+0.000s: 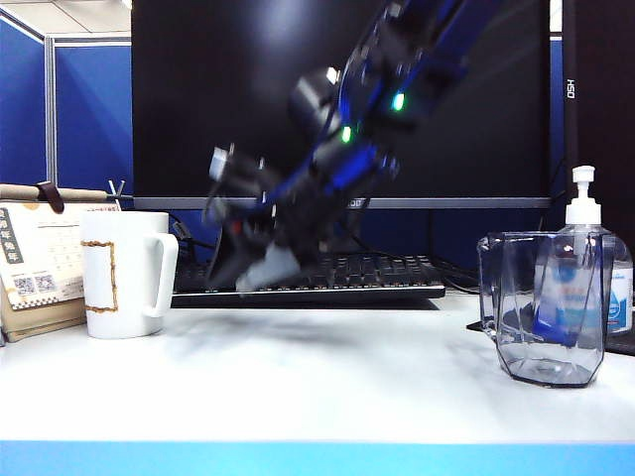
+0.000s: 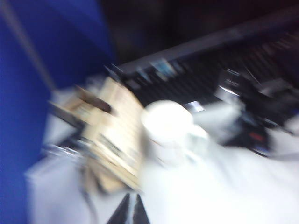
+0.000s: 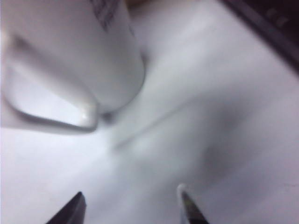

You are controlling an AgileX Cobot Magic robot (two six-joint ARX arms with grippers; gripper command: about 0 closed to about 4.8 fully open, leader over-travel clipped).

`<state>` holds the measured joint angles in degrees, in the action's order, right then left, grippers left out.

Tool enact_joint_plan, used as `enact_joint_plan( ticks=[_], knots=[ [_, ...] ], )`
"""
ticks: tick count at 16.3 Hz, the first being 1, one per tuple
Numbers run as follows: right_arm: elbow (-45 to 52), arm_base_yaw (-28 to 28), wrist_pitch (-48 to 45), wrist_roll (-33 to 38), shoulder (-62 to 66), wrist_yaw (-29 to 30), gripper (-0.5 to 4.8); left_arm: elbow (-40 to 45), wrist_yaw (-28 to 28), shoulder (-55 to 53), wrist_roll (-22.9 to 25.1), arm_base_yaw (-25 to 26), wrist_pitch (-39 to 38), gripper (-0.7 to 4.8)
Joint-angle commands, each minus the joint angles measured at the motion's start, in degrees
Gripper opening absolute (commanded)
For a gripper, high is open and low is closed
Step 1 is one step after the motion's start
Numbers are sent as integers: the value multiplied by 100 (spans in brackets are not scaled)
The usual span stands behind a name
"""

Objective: Swap the positions of the transparent plastic cup and the white ceramic cup.

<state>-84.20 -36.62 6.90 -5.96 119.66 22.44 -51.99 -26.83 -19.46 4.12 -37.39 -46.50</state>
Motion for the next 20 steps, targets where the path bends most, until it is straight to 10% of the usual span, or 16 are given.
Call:
enact_joint_plan(
  ticks=[1,5,15,20],
  knots=[
    [-17,61,210,-94,-693,17,171,-20,-236,796,98,2,713,-6],
    [-15,238,813,-136,-2334,13,-7,-426,-210,1915,-74,-2,466,-6],
    [245,245,3272,-245,-8185,-1884,-7,-208,179,1915,490,-39,-20,-6],
    [2291,225,3106,973,-11243,-2951,-7,1657,1449,1915,-802,-39,1569,-6]
  ],
)
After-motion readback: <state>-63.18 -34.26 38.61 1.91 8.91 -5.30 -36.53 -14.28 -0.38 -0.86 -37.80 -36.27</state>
